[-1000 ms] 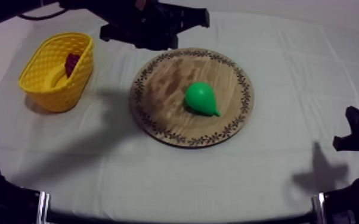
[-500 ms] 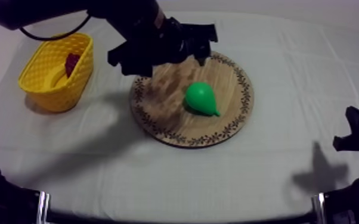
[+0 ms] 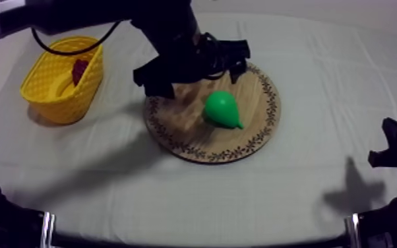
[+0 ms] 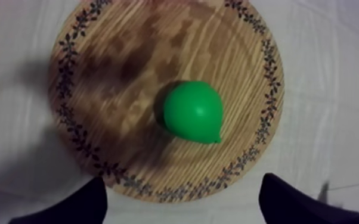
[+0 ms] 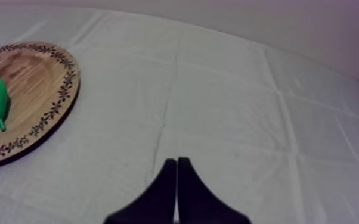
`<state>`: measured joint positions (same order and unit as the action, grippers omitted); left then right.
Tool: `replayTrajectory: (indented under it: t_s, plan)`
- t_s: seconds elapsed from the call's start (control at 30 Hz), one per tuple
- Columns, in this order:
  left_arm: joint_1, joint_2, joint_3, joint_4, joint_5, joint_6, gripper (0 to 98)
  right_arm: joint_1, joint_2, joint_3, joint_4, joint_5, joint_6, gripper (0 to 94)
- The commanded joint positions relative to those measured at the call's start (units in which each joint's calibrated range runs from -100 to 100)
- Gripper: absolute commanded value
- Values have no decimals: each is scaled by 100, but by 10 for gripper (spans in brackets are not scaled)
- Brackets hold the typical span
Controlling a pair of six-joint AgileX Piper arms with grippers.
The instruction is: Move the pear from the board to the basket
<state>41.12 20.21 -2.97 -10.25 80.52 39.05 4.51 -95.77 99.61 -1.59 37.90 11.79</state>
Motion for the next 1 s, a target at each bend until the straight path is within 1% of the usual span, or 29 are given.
replayTrajectory:
  t_s: [0.0, 0.17, 0.5, 0.97]
  plan:
    - [-15, 177, -110, 2, 5, 10, 964, 1, 1, 5, 0, -8, 1, 5]
    - [-44, 673, -446, 12, -12, 43, 964, 1, 1, 5, 0, -8, 1, 5]
    - [-86, 1826, -1218, -56, -55, 60, 963, 1, 1, 5, 0, -8, 1, 5]
    - [-174, 3055, -2758, 173, 1077, -260, 957, 1, 1, 5, 0, -8, 1, 5]
